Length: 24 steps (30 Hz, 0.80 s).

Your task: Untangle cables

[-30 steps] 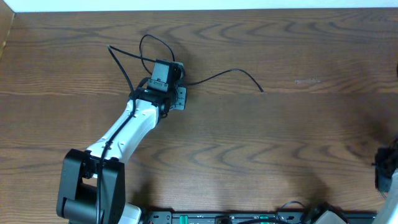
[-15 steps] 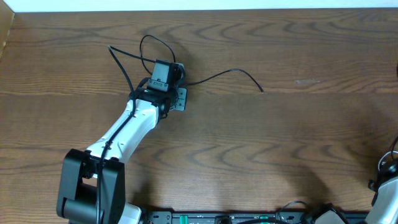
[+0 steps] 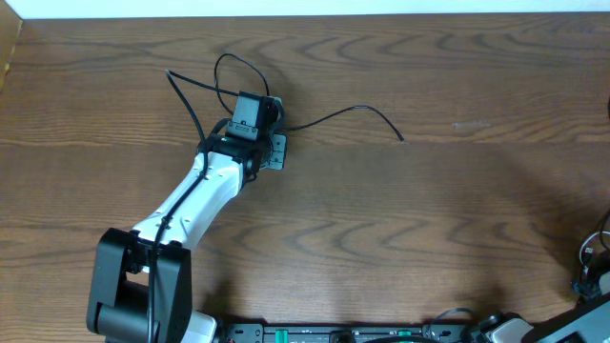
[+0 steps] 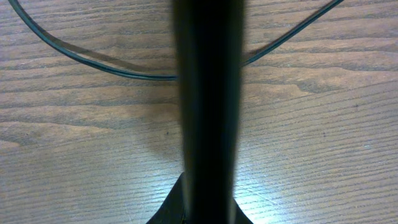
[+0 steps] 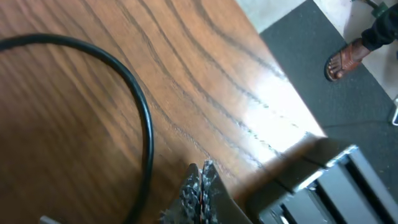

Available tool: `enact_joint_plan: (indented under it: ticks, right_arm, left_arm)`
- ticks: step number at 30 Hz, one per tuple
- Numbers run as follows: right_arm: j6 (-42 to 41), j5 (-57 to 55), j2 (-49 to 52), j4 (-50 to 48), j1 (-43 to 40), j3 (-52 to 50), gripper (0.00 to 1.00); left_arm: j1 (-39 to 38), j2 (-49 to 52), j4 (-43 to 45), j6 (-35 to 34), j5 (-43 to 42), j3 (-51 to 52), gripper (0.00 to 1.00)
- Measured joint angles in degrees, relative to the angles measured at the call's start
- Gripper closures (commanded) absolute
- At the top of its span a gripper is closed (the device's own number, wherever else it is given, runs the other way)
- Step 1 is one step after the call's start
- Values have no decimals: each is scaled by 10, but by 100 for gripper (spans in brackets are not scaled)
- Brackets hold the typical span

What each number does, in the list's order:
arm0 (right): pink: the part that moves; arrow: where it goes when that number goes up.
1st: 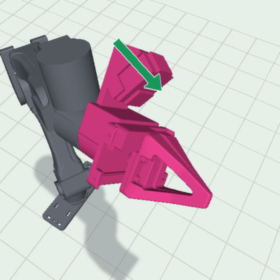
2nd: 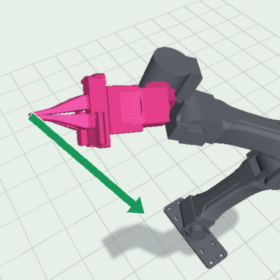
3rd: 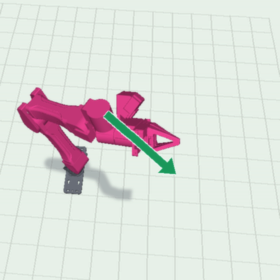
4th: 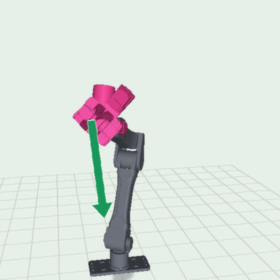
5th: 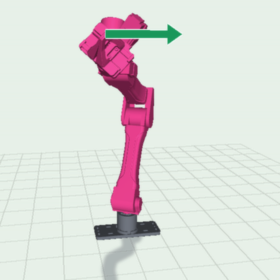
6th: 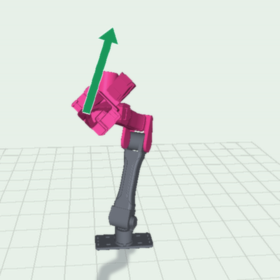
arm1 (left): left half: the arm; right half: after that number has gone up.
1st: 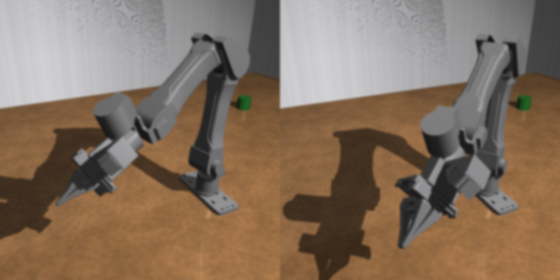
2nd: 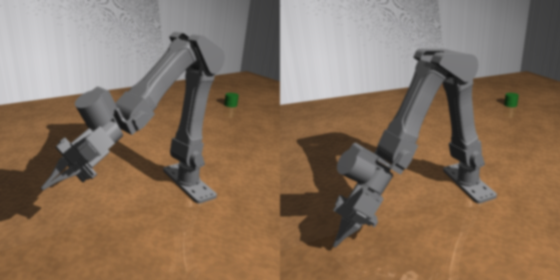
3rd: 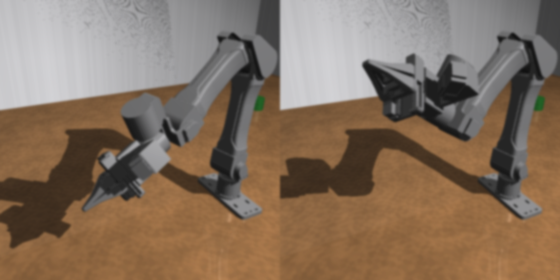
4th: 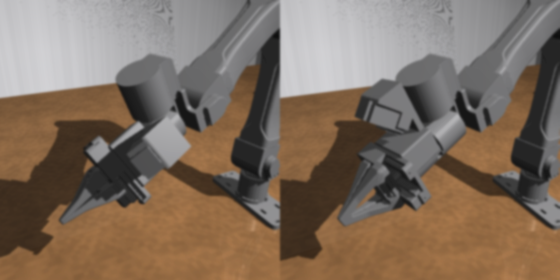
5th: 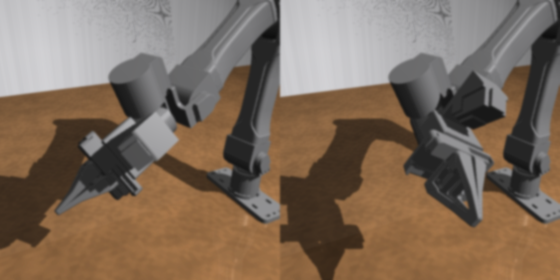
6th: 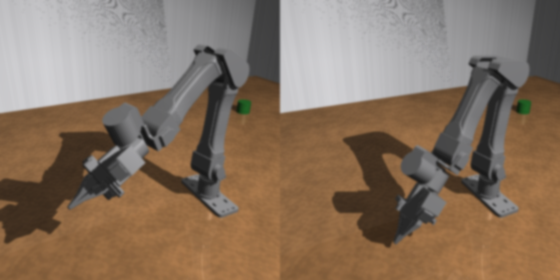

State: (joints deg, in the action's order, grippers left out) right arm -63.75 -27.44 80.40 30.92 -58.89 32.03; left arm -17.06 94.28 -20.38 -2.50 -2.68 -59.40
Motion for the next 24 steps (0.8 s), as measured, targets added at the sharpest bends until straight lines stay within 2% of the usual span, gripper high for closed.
enact_joint_plan:
  ticks: [5,15,24]
  right_arm:
    - [4,2,33,-24,-1,0,99]
    - [37,12,35,-97,-1,-1,99]
    - [55,66,66,-179,-1,4,99]
  left_arm:
    - [0,0,0,0,0,0,93]
    - [0,0,0,0,0,0,92]
    - [0,0,0,0,0,0,93]
